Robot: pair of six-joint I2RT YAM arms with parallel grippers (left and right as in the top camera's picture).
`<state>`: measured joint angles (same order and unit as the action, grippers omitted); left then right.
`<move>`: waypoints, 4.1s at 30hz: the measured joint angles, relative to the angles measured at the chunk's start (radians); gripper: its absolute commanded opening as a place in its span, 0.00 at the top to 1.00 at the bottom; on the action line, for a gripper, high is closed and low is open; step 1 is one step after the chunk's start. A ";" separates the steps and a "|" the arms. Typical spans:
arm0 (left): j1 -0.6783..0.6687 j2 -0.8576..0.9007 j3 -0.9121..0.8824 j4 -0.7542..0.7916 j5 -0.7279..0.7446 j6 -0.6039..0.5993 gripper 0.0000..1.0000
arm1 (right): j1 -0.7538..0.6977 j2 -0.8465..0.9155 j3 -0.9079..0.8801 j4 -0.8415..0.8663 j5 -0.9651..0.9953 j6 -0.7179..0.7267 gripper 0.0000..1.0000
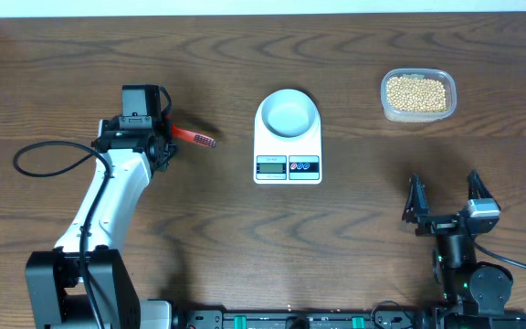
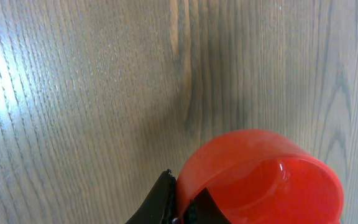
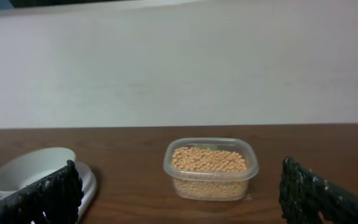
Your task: Scoop item into bowl and weigh 50g on scale
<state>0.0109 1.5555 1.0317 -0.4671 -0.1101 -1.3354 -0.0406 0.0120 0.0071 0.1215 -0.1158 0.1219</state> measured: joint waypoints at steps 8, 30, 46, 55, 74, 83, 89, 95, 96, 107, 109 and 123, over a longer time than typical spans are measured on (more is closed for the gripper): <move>0.000 0.000 0.000 0.000 0.052 0.000 0.93 | 0.000 0.054 0.012 -0.001 -0.032 0.171 0.01; 0.000 0.000 0.000 0.000 0.111 -0.001 0.93 | 0.000 0.639 0.376 -0.143 -0.261 0.309 0.01; 0.000 0.000 0.000 0.058 0.289 0.050 0.93 | 0.071 0.858 0.377 0.329 -0.305 0.537 0.07; 0.000 -0.013 0.000 0.084 0.349 0.096 0.93 | 0.190 1.144 0.379 0.627 -0.275 0.694 0.05; -0.151 -0.043 0.000 0.264 0.367 0.108 0.93 | 0.379 1.386 0.479 0.801 -0.283 0.758 0.34; -0.224 -0.043 0.000 0.425 0.439 0.069 0.93 | 0.442 1.386 0.486 0.800 -0.301 0.680 0.39; -0.270 -0.043 0.000 0.450 0.457 0.048 0.93 | 0.473 1.386 0.486 0.800 -0.304 0.649 0.47; -0.306 -0.043 0.000 0.468 0.472 0.018 0.93 | 0.479 1.386 0.486 0.800 -0.304 0.637 0.54; -0.311 -0.043 0.000 0.472 0.475 0.009 0.93 | 0.480 1.387 0.486 0.800 -0.304 0.632 0.55; -0.359 -0.043 0.000 0.488 0.513 -0.054 0.93 | 0.495 1.387 0.486 0.803 -0.304 0.600 0.72; -0.370 -0.043 0.000 0.488 0.521 -0.056 0.93 | 0.496 1.387 0.486 0.803 -0.303 0.600 0.75; -0.393 -0.043 0.000 0.479 0.554 -0.060 0.93 | 0.496 1.387 0.486 0.813 -0.303 0.600 0.90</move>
<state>-0.3817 1.5127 1.0317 0.0120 0.4442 -1.3952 0.4549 1.3991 0.4927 0.9340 -0.4191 0.7223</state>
